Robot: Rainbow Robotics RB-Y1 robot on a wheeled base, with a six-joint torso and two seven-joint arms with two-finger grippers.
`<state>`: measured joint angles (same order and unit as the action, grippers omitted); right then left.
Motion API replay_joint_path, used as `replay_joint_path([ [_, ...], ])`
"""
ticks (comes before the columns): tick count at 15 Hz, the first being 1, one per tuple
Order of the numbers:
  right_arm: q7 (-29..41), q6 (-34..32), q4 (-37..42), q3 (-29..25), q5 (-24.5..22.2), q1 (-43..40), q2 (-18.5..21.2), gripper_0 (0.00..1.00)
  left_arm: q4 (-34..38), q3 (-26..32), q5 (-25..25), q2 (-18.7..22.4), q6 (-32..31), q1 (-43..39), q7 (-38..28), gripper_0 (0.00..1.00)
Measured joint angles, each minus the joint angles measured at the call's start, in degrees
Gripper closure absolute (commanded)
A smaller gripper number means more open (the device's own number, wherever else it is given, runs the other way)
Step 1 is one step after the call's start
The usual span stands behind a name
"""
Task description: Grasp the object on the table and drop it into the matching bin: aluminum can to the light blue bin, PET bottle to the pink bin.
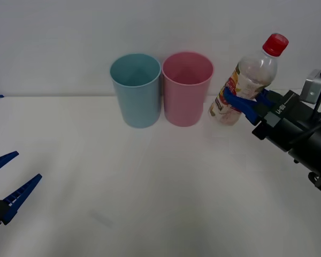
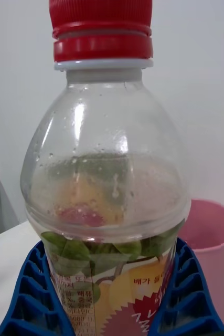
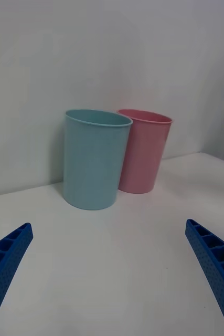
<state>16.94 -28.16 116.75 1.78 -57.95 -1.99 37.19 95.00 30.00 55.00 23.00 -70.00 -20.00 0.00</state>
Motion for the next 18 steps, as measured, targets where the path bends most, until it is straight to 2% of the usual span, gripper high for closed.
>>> replay_joint_path([
  [4, 1.6, 4.4, -3.5, 4.5, -0.2, 8.5, 4.6, 1.0, 0.0, 0.0, 0.0, 0.0, 0.0, 0.0, 0.0, 0.0],
  [9, 2.5, 4.4, -16.0, 10.3, -0.2, 23.4, 5.4, 1.0, 0.0, 0.0, 0.0, 0.0, 0.0, 0.0, 0.0, 0.0],
  [13, 2.5, 4.6, -26.3, 14.7, -0.2, 33.3, 4.3, 1.0, 0.0, 0.0, 0.0, 0.0, 0.0, 0.0, 0.0, 0.0],
  [16, 2.0, 4.6, -33.9, 16.4, -1.2, 39.0, 1.2, 1.0, 0.0, 0.0, 0.0, 0.0, 0.0, 0.0, 0.0, 0.0],
  [18, 1.9, 4.7, -39.4, 16.7, -3.5, 42.8, -1.6, 1.0, 0.0, 0.0, 0.0, 0.0, 0.0, 0.0, 0.0, 0.0],
])
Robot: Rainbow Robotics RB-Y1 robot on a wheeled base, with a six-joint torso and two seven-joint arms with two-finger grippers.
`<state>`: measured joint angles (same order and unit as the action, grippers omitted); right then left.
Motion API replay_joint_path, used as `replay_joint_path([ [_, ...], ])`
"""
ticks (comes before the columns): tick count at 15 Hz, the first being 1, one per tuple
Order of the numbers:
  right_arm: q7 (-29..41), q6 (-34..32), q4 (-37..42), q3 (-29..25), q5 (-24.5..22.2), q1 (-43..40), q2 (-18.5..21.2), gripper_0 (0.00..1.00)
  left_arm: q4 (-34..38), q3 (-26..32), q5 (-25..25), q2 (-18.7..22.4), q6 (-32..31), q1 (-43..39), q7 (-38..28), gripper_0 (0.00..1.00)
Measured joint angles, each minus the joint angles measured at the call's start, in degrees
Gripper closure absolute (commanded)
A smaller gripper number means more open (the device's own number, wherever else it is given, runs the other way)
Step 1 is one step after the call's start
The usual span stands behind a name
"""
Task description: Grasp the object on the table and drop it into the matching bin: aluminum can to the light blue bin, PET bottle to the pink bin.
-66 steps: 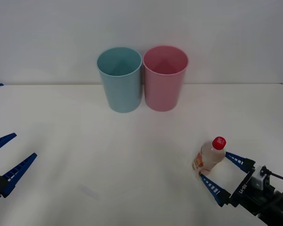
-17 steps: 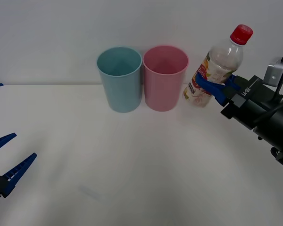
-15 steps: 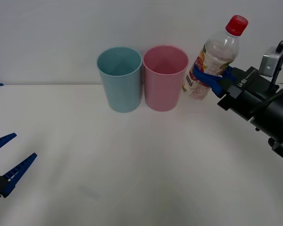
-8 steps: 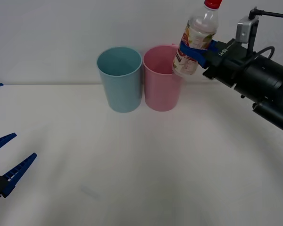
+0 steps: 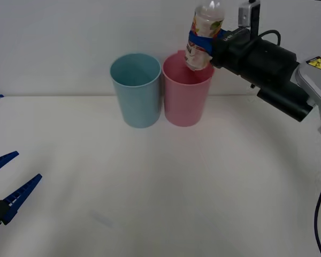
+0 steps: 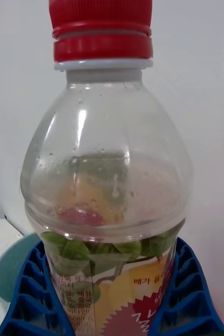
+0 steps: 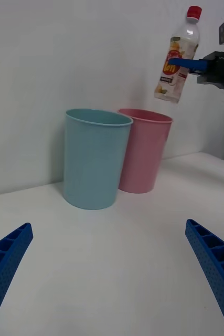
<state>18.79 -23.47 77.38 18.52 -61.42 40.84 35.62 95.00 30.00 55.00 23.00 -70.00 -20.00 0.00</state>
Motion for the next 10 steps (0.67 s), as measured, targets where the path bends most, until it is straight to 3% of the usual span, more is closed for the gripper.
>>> replay_joint_path([
  [4, -1.0, 0.0, -10.3, 0.0, -2.6, 6.2, -4.6, 1.0, 0.0, 0.0, 0.0, 0.0, 0.0, 0.0, 0.0, 0.0],
  [6, -1.3, 0.0, -13.5, 0.0, -2.8, 8.0, -5.9, 0.89, 0.0, 0.0, 0.0, 0.0, 0.0, 0.0, 0.0, 0.0],
  [7, -1.4, 0.0, -14.0, 0.0, -2.9, 8.2, -6.2, 0.55, 0.0, 0.0, 0.0, 0.0, 0.0, 0.0, 0.0, 0.0],
  [8, -1.5, 0.0, -14.0, 0.0, -2.9, 8.3, -6.2, 0.0, 0.0, 0.0, 0.0, 0.0, 0.0, 0.0, 0.0, 0.0],
  [10, -1.5, 0.0, -14.0, 0.0, -3.0, 8.4, -6.1, 0.0, 0.0, 0.0, 0.0, 0.0, 0.0, 0.0, 0.0, 0.0],
])
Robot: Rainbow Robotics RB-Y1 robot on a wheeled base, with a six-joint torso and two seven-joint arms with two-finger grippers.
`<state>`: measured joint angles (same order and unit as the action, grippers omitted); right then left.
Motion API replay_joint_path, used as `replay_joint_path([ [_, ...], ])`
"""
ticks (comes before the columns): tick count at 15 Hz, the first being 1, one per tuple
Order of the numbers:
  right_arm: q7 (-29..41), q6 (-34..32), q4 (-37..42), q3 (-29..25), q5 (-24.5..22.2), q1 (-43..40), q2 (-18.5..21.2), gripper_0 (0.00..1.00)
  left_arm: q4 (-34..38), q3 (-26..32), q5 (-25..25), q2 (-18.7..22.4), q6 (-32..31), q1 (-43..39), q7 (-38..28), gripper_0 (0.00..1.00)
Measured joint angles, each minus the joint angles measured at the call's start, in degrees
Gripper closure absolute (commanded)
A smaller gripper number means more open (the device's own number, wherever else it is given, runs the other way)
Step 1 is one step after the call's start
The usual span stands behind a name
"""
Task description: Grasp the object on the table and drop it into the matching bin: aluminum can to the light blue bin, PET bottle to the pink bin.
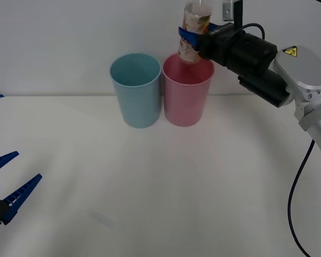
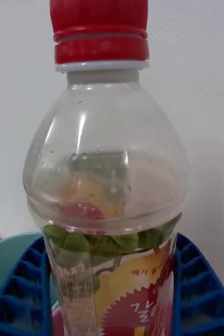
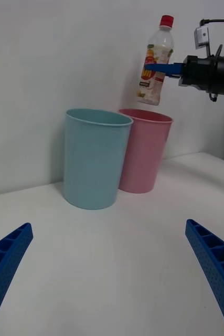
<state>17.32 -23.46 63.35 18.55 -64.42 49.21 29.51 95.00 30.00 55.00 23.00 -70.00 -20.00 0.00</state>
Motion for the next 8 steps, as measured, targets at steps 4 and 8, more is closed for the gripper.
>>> replay_joint_path([
  [4, -0.5, -0.3, 0.2, 0.0, 0.2, -0.1, 0.3, 0.0, 0.0, 0.0, 0.0, 0.0, 0.0, 0.0, 0.0, 0.0],
  [8, -0.6, -0.9, 6.2, -0.2, 2.3, -4.0, 2.3, 0.0, 0.0, 0.0, 0.0, 0.0, 0.0, 0.0, 0.0, 0.0],
])
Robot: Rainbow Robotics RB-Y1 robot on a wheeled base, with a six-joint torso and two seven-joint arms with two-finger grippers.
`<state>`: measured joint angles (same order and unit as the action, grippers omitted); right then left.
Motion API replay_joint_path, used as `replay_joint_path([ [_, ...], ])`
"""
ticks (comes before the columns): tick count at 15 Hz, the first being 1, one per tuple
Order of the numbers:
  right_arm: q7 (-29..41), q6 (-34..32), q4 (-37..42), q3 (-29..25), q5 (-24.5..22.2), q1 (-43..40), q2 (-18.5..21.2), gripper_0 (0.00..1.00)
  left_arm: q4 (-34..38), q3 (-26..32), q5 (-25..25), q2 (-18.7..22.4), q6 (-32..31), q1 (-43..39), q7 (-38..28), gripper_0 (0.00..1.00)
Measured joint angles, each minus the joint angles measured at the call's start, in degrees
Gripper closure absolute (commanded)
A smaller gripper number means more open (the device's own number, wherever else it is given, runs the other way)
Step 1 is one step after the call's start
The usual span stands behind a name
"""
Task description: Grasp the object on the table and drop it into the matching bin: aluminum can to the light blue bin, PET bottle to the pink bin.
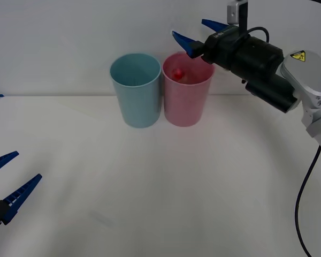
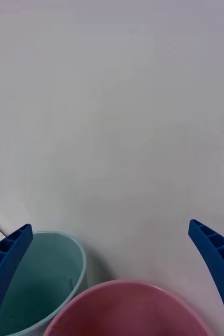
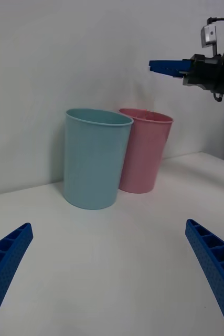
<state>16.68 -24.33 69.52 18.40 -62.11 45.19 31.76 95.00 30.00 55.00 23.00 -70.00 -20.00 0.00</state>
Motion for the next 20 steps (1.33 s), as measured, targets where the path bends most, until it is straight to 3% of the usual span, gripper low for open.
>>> replay_joint_path([
  [4, 0.2, 0.0, 11.8, -0.9, 2.6, -9.1, 4.3, 0.0, 0.0, 0.0, 0.0, 0.0, 0.0, 0.0, 0.0, 0.0],
  [9, 0.0, -3.3, 24.7, -6.6, 3.2, -22.6, 7.5, 0.0, 0.0, 0.0, 0.0, 0.0, 0.0, 0.0, 0.0, 0.0],
  [14, -2.2, -10.9, 32.0, -14.6, 3.1, -34.9, 8.1, 0.0, 0.0, 0.0, 0.0, 0.0, 0.0, 0.0, 0.0, 0.0],
  [20, -12.7, -19.2, 33.4, -23.5, 3.6, -46.0, 8.1, 0.0, 0.0, 0.0, 0.0, 0.0, 0.0, 0.0, 0.0, 0.0],
])
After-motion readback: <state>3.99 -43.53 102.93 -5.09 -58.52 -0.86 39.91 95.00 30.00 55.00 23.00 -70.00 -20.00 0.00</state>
